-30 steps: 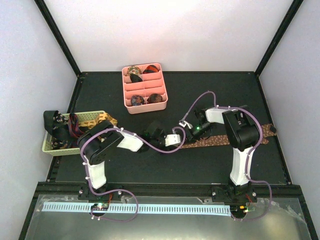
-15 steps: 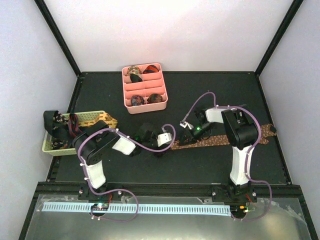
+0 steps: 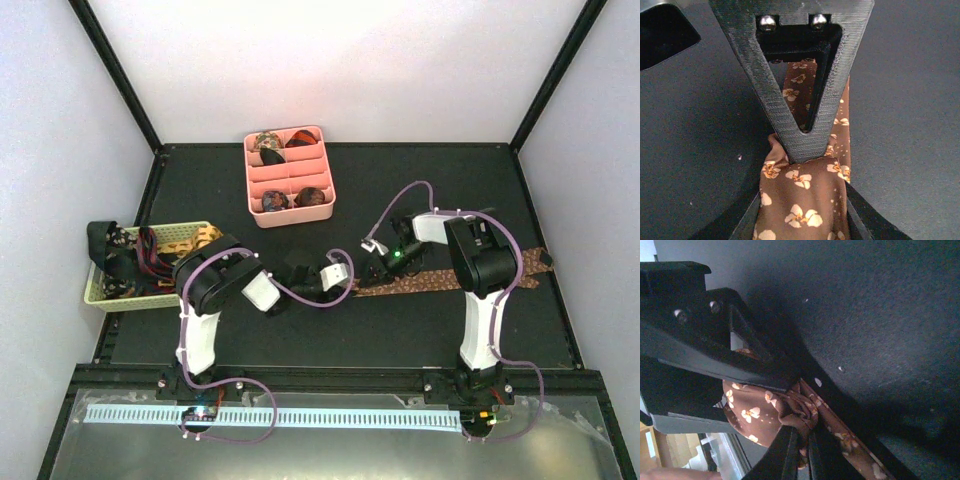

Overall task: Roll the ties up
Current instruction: Roll the tie at the center of the board.

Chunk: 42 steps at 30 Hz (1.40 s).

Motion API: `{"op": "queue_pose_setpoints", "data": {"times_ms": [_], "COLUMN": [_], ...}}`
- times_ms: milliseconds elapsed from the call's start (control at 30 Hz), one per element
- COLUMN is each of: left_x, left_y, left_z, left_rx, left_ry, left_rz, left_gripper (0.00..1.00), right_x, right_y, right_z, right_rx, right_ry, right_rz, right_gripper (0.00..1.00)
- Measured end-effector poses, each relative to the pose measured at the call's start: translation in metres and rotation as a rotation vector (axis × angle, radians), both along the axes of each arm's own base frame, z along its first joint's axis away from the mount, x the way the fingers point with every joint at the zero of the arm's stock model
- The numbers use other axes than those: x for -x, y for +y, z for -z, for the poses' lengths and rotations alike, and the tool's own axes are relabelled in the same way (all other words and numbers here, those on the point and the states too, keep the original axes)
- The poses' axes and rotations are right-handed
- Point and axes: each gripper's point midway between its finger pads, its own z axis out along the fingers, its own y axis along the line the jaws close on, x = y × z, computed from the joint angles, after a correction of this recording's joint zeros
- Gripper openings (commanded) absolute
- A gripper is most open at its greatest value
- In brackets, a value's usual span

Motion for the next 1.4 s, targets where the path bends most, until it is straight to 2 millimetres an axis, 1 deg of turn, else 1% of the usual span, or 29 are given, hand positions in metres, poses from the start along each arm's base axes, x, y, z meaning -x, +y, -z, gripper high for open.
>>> {"op": "queue_pose_setpoints", "data": {"times_ms": [67,133,267,433,500,633,733,800,867,900,967,1067,1100,1133,1200,1233,1333,1400], "left_x": [-0.002,-0.002,-0.003,0.005,0.006,0.005,0.006,0.005,0.005,0.005,0.005,0.005,0.005,0.005,0.005,0.005,0.003,0.002], "left_y": [0.0,0.001,0.004,0.013,0.014,0.012,0.012,0.011,0.011,0.011,0.011,0.011,0.011,0.011,0.011,0.011,0.011,0.012], "left_z": [0.0,0.001,0.0,0.001,0.0,0.001,0.001,0.001,0.001,0.001,0.001,0.001,0.001,0.002,0.001,0.001,0.001,0.0], "left_rx": [-0.01,-0.032,-0.098,-0.181,-0.203,-0.238,-0.254,-0.266,-0.274,-0.277,-0.283,-0.286,-0.287,-0.287,-0.288,-0.288,-0.291,-0.288], "left_ry": [-0.01,-0.019,-0.031,-0.016,-0.007,0.01,0.015,0.017,0.018,0.019,0.018,0.018,0.018,0.017,0.017,0.017,0.017,0.011], "left_rz": [0.0,0.002,0.003,0.014,0.02,0.032,0.039,0.041,0.042,0.043,0.043,0.044,0.043,0.043,0.042,0.042,0.029,0.023], "left_gripper": [0.28,0.26,0.25,0.25,0.25,0.25,0.25,0.26,0.26,0.26,0.26,0.27,0.27,0.27,0.32,0.37,0.58,0.67], "right_x": [-0.002,-0.004,-0.005,-0.01,-0.01,-0.009,-0.004,0.002,0.007,0.009,0.011,0.009,0.008,0.007,0.007,0.007,0.006,0.007], "right_y": [0.0,-0.001,0.0,-0.008,-0.01,-0.006,0.002,0.009,0.014,0.016,0.018,0.018,0.018,0.018,0.018,0.018,0.016,0.015], "right_z": [0.0,-0.001,-0.008,-0.017,-0.023,-0.033,-0.035,-0.033,-0.029,-0.026,-0.02,-0.016,-0.016,-0.016,-0.016,-0.016,-0.014,-0.012], "right_rx": [0.001,0.0,-0.004,0.018,0.019,0.005,-0.009,-0.011,-0.008,-0.004,0.005,0.014,0.016,0.013,0.014,0.012,0.017,0.019], "right_ry": [-0.004,-0.007,-0.003,-0.039,-0.042,-0.046,-0.029,-0.015,-0.003,0.008,0.024,0.029,0.031,0.025,0.026,0.023,0.017,0.017], "right_rz": [0.001,0.005,0.005,-0.002,0.003,0.01,0.002,-0.014,-0.03,-0.037,-0.041,-0.037,-0.034,-0.037,-0.038,-0.04,-0.04,-0.039], "right_gripper": [0.15,0.25,0.37,0.48,0.48,0.47,0.46,0.44,0.38,0.34,0.22,0.06,0.02,0.02,0.02,0.02,0.02,0.02]}}
